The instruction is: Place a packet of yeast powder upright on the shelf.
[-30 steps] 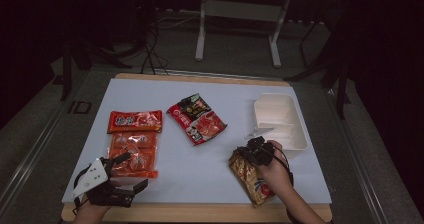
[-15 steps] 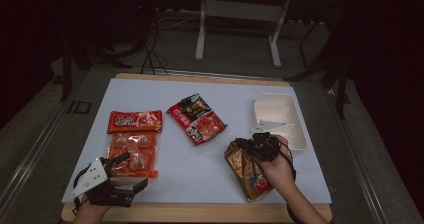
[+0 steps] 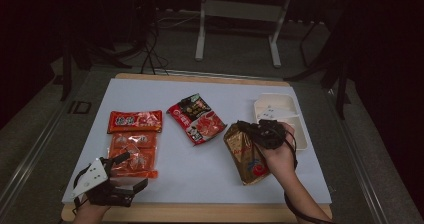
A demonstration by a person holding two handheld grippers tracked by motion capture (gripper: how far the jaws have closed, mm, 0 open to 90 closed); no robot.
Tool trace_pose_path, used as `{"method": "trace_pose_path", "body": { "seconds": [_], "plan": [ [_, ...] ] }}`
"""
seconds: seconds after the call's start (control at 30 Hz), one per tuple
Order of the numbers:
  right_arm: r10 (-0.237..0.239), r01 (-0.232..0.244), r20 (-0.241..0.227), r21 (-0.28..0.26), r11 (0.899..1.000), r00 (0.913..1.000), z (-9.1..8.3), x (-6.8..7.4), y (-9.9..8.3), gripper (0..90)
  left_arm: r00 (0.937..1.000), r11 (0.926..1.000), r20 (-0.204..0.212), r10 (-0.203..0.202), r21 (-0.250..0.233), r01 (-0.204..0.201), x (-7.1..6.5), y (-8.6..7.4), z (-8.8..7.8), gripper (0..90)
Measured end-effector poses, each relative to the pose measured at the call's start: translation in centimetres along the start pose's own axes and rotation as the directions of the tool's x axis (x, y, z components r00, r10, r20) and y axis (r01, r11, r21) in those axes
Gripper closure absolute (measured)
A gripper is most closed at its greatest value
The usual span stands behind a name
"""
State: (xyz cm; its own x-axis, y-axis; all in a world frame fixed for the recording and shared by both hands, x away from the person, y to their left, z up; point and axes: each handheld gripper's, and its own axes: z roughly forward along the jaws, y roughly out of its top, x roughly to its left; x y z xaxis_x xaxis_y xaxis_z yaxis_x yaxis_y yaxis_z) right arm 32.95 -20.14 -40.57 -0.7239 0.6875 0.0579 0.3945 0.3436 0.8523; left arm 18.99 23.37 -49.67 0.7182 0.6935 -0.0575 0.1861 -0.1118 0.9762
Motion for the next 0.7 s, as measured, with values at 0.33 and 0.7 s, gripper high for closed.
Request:
{"method": "trace_pose_path", "body": {
  "seconds": [0.33,0.7],
  "plan": [
    [0.07,-0.066,0.02,-0.167,0.984,0.9973,-1.9,-2.7,2.8,88.4,1.0,1.0,0.002,-0.001,-0.002,0.001,0.1,0.0,0.0,1.5],
    [0.054,-0.034,0.084,-0.223,0.974,0.995,-2.0,-4.8,4.5,88.2,1.0,1.0,0.003,-0.002,-0.001,0.002,0.0,0.0,0.0,1.4]
  ]
}}
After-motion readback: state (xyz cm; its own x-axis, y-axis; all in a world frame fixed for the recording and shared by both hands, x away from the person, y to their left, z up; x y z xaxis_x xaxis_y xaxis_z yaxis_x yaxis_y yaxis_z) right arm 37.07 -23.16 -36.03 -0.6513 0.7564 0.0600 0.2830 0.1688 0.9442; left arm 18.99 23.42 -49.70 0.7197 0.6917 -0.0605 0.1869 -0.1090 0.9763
